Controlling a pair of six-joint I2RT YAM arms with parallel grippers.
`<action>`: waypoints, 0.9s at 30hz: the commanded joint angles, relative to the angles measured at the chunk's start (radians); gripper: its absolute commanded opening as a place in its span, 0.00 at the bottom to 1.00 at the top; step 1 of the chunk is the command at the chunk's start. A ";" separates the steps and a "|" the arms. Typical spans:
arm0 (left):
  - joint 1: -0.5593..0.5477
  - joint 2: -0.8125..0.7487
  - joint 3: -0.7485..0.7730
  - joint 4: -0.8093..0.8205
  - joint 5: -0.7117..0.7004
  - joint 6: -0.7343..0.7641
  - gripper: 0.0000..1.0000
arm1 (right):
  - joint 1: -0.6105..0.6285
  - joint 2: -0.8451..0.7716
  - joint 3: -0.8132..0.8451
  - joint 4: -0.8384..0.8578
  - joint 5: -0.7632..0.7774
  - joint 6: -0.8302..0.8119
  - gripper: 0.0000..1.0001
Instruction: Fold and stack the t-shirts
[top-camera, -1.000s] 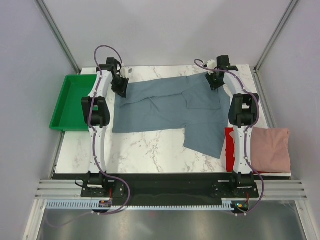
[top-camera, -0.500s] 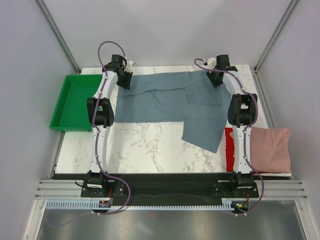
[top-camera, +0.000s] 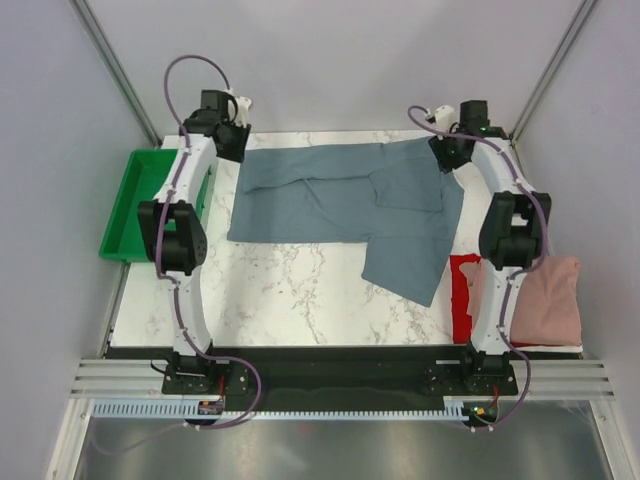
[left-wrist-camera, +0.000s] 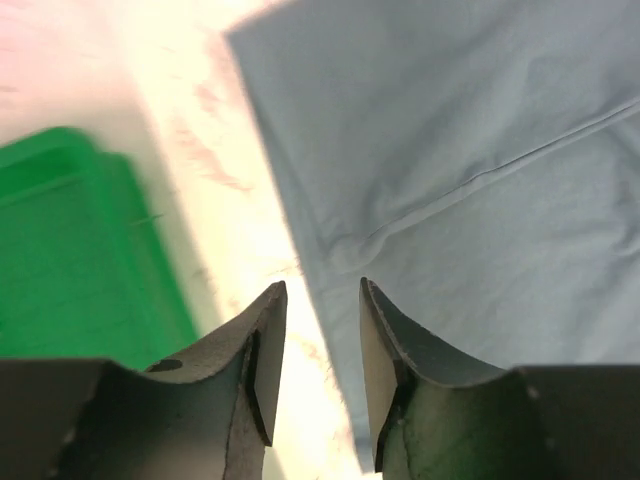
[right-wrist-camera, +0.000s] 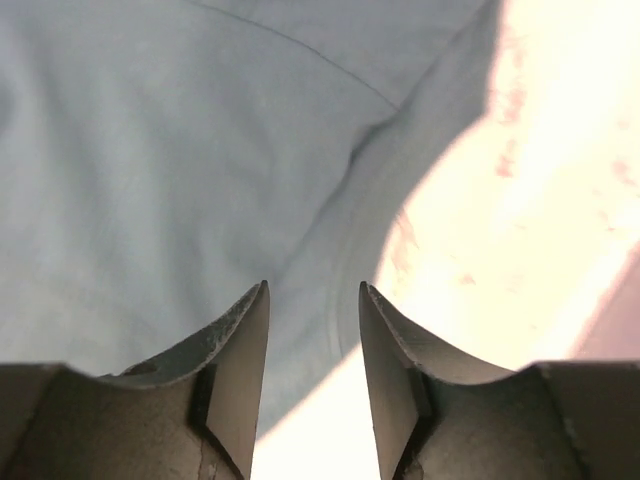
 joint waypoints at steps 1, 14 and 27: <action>0.042 -0.226 -0.138 0.137 -0.035 -0.010 0.44 | -0.018 -0.294 -0.105 0.034 -0.188 -0.101 0.50; 0.057 -0.596 -0.698 0.261 0.203 -0.057 0.45 | 0.053 -0.797 -0.905 -0.294 -0.227 -0.823 0.49; 0.060 -0.628 -0.834 0.246 0.194 -0.062 0.44 | 0.155 -1.083 -1.316 -0.322 -0.333 -1.198 0.49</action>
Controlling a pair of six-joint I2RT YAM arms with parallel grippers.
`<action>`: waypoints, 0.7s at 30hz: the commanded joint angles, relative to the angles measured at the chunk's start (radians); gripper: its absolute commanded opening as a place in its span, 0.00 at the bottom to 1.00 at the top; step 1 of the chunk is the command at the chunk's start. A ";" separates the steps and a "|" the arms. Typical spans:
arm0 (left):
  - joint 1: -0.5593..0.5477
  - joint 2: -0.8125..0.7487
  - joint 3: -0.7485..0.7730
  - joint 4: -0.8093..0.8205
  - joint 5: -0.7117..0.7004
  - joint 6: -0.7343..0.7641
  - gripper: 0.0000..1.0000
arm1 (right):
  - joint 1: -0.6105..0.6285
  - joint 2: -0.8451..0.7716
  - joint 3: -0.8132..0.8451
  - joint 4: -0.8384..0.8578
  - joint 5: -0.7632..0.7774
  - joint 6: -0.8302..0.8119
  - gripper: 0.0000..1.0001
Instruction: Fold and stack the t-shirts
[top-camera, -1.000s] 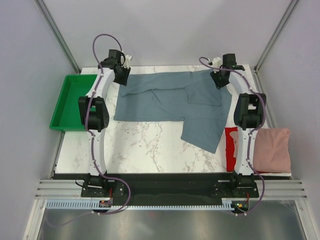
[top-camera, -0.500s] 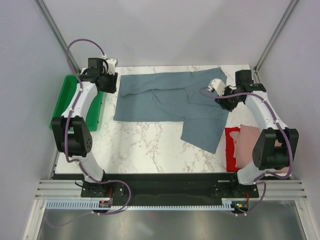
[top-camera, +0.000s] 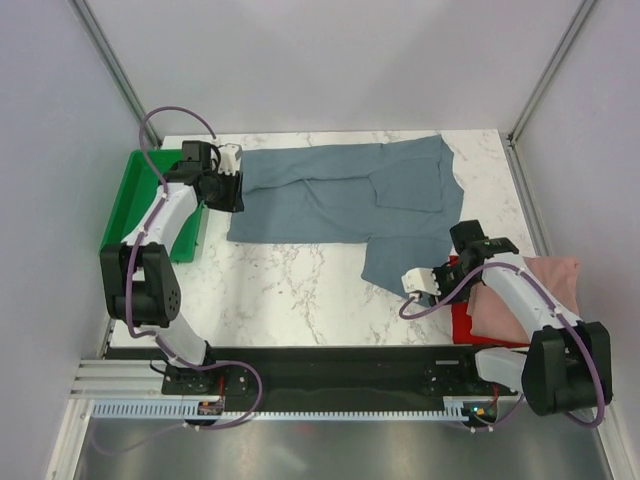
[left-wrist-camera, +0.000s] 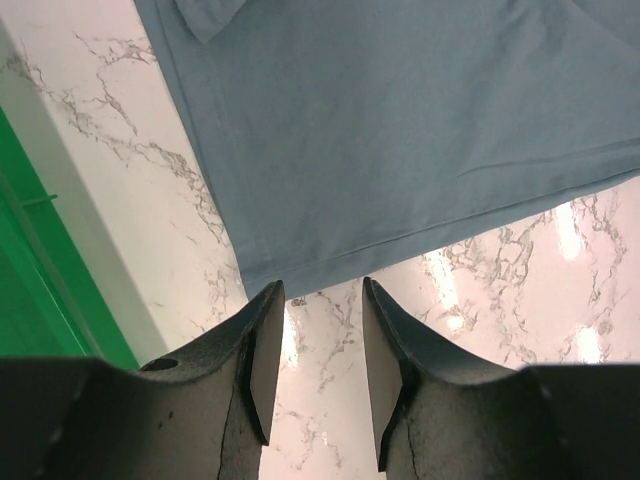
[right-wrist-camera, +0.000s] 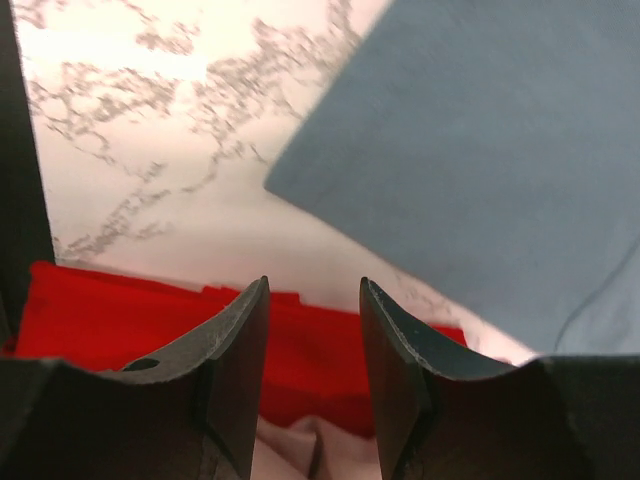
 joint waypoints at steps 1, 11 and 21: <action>0.005 -0.038 -0.006 0.041 -0.032 0.006 0.44 | 0.023 0.038 -0.009 0.008 -0.086 -0.097 0.49; 0.014 -0.043 -0.035 0.038 -0.044 0.015 0.44 | 0.090 0.142 0.005 0.062 -0.094 -0.060 0.48; 0.026 -0.055 -0.049 0.040 -0.047 0.017 0.45 | 0.129 0.179 -0.028 0.094 -0.056 -0.032 0.47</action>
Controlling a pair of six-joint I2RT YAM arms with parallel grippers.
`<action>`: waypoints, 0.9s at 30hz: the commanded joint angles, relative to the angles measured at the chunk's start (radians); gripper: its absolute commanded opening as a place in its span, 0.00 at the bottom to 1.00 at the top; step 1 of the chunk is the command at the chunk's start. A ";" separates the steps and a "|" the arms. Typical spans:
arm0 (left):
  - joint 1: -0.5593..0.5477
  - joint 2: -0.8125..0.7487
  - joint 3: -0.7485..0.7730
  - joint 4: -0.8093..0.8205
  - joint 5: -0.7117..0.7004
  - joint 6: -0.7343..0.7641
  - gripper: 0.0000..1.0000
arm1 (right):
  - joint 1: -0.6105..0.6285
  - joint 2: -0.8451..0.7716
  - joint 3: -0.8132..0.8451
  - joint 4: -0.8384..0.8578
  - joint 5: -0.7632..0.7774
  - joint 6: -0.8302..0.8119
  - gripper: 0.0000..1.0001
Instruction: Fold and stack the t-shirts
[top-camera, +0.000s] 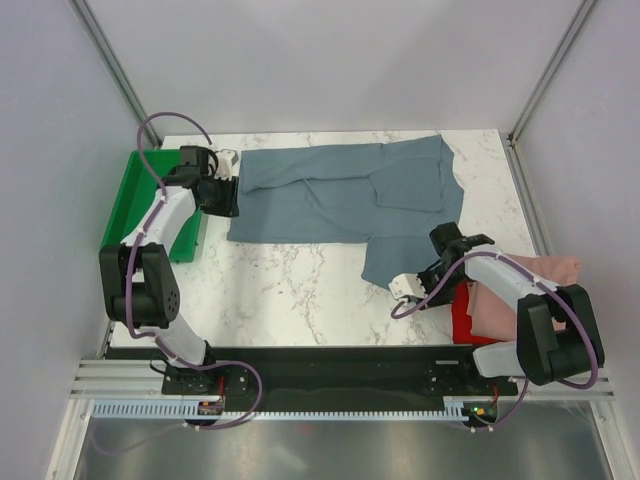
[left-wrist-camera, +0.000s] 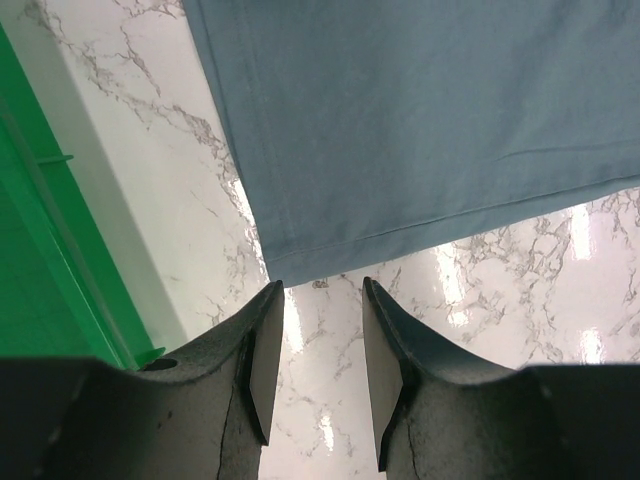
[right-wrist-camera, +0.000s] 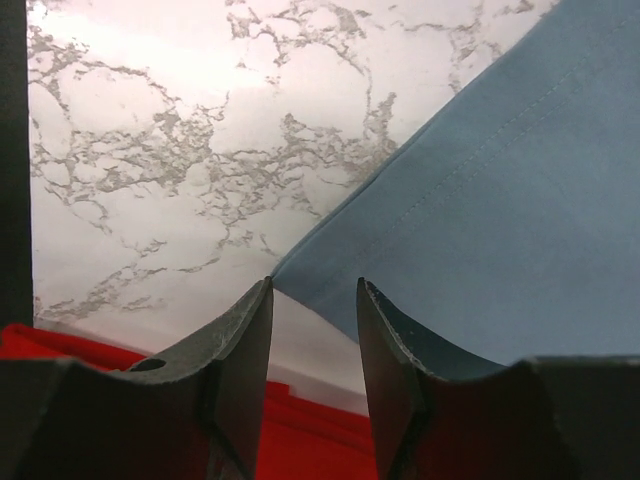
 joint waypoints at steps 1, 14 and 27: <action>0.007 -0.047 -0.003 0.032 -0.005 0.017 0.45 | 0.006 0.002 -0.019 0.001 -0.013 -0.013 0.47; 0.040 -0.065 -0.027 0.027 -0.021 0.032 0.45 | 0.014 0.022 -0.036 0.061 0.019 0.039 0.34; 0.043 -0.019 -0.098 -0.019 -0.005 0.141 0.43 | 0.014 -0.097 -0.009 0.120 0.102 0.295 0.00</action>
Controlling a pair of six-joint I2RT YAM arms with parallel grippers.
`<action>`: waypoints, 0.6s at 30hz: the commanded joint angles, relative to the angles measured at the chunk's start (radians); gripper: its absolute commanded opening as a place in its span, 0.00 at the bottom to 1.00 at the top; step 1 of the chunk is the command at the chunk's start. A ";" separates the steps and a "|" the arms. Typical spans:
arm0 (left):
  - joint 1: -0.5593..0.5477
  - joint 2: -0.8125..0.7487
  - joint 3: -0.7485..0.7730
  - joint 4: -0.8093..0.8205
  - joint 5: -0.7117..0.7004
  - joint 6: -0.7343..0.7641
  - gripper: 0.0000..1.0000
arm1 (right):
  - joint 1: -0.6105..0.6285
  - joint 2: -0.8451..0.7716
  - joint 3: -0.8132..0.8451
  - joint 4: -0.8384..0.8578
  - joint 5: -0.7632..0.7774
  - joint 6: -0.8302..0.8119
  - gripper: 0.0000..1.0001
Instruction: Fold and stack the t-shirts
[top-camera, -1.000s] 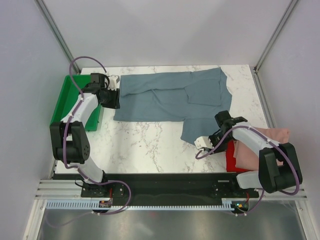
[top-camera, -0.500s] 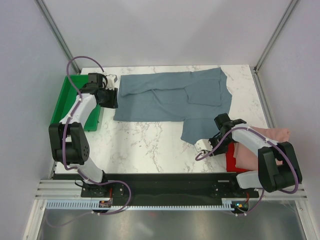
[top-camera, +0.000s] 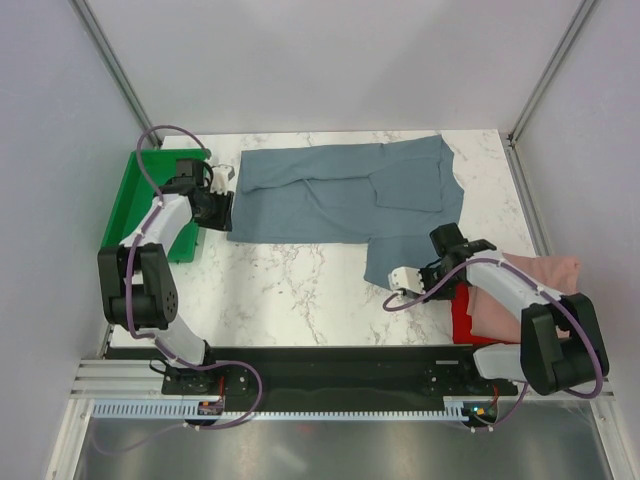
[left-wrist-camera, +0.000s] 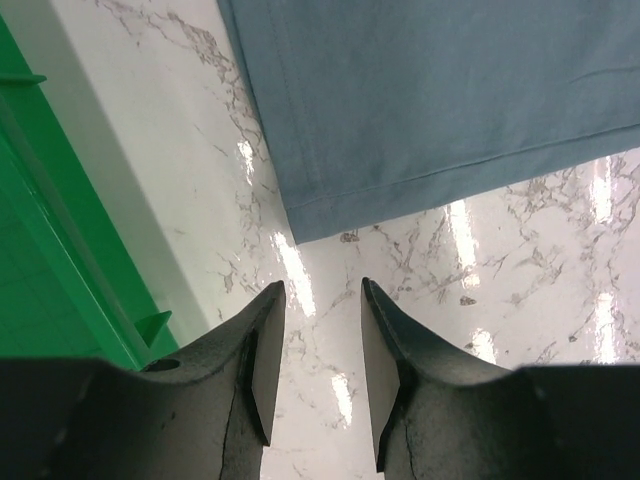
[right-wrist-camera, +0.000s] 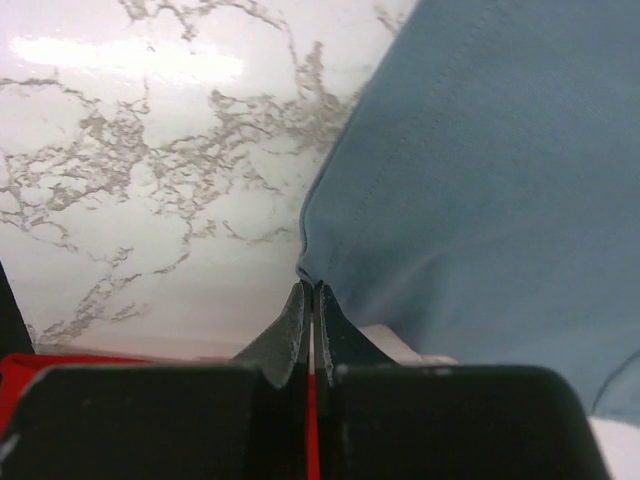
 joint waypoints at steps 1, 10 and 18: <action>0.002 -0.002 -0.002 -0.016 0.003 0.075 0.44 | 0.001 -0.074 0.041 0.025 0.023 0.135 0.00; 0.000 0.116 0.085 -0.084 0.028 0.110 0.55 | 0.003 -0.170 0.018 0.036 0.041 0.266 0.00; 0.002 0.247 0.183 -0.088 0.034 0.094 0.50 | 0.001 -0.171 0.043 0.032 0.064 0.281 0.00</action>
